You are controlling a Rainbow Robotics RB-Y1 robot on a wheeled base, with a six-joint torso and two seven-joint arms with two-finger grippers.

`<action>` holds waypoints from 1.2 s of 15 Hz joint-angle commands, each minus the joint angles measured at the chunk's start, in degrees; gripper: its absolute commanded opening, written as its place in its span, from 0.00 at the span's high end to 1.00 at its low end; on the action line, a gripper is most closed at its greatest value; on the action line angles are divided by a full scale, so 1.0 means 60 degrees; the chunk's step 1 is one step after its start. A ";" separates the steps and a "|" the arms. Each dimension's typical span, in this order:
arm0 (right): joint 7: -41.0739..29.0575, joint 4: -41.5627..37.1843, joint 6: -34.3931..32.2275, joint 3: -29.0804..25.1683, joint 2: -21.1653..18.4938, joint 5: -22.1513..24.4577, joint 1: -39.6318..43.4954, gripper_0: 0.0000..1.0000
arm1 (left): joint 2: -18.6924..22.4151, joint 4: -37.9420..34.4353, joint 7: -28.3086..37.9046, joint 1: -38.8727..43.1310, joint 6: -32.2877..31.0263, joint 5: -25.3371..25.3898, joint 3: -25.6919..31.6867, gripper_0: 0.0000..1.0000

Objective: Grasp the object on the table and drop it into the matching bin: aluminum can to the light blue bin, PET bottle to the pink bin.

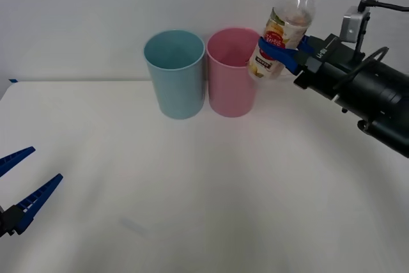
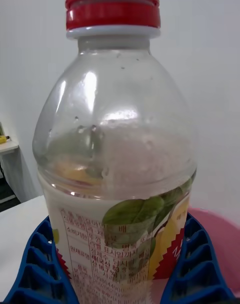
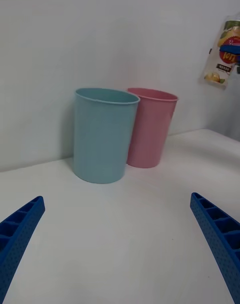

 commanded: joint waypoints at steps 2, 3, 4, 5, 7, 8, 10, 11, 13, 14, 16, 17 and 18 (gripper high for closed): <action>0.0041 0.1572 0.0001 0.0503 0.0150 0.0307 -0.1532 1.00 | 0.0000 0.0000 0.0000 0.0001 0.0000 0.0000 0.0000 0.00; 0.0056 0.2099 0.0001 0.0577 0.0296 0.0497 -0.1957 1.00 | 0.0000 0.0000 0.0000 0.0001 0.0000 0.0000 0.0000 0.00; 0.0085 0.2597 -0.0014 0.0621 0.0458 0.0629 -0.2367 1.00 | 0.0000 0.0000 0.0000 0.0001 0.0000 0.0000 0.0000 0.00; 0.0100 0.2978 -0.0014 0.0679 0.0575 0.0658 -0.2660 1.00 | 0.0000 0.0000 0.0000 0.0001 0.0000 0.0000 0.0000 0.00; 0.0202 0.4018 0.0001 0.0782 0.0853 0.0834 -0.3437 1.00 | 0.0000 0.0000 0.0000 0.0001 0.0000 0.0000 0.0000 0.00; 0.0246 0.4443 0.0001 0.0796 0.0956 0.0907 -0.3700 1.00 | 0.0000 0.0000 0.0000 0.0001 0.0000 0.0000 0.0000 0.00; 0.0363 0.5293 0.0015 0.0796 0.1190 0.1024 -0.4257 1.00 | 0.0000 0.0000 0.0000 0.0001 0.0000 0.0000 0.0000 0.00; 0.0407 0.5659 0.0045 0.0796 0.1278 0.1024 -0.4506 1.00 | 0.0000 0.0000 0.0000 0.0001 0.0000 0.0000 0.0000 0.00; 0.0539 0.6245 0.0059 0.0826 0.1380 0.1024 -0.4857 1.00 | 0.0000 0.0000 0.0000 0.0001 0.0000 0.0000 0.0000 0.00; 0.0583 0.6347 0.0132 0.0826 0.1395 0.1024 -0.4931 1.00 | 0.0000 0.0000 0.0000 0.0001 0.0000 0.0000 0.0000 0.00; 0.0627 0.6347 0.0235 0.0855 0.1410 0.1024 -0.4931 1.00 | 0.0000 0.0000 0.0000 0.0001 0.0000 0.0000 0.0000 0.00; 0.0656 0.6347 0.0235 0.0855 0.1395 0.1024 -0.4931 0.94 | 0.0000 0.0000 0.0000 0.0001 0.0000 0.0000 0.0000 0.00; 0.0671 0.6347 0.0250 0.0870 0.1395 0.1024 -0.4931 0.62 | 0.0000 0.0000 0.0000 0.0001 0.0000 0.0000 0.0000 0.00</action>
